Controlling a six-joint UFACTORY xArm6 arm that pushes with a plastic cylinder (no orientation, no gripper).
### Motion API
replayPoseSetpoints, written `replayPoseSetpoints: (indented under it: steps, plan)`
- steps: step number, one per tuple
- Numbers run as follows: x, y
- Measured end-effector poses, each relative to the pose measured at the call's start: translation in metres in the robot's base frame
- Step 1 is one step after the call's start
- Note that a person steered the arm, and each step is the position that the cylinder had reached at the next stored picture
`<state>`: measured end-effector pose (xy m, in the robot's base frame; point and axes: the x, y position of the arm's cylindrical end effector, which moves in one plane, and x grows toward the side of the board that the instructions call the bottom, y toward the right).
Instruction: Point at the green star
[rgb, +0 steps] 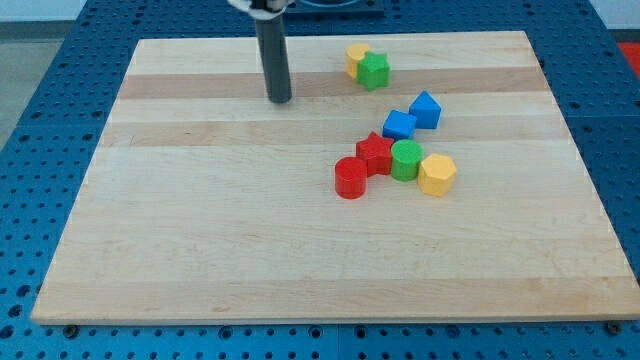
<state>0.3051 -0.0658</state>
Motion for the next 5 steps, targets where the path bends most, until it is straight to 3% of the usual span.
replayPoseSetpoints:
  steps: [3,5]
  plan:
    - [-0.099,0.052]
    - [-0.098,0.136]
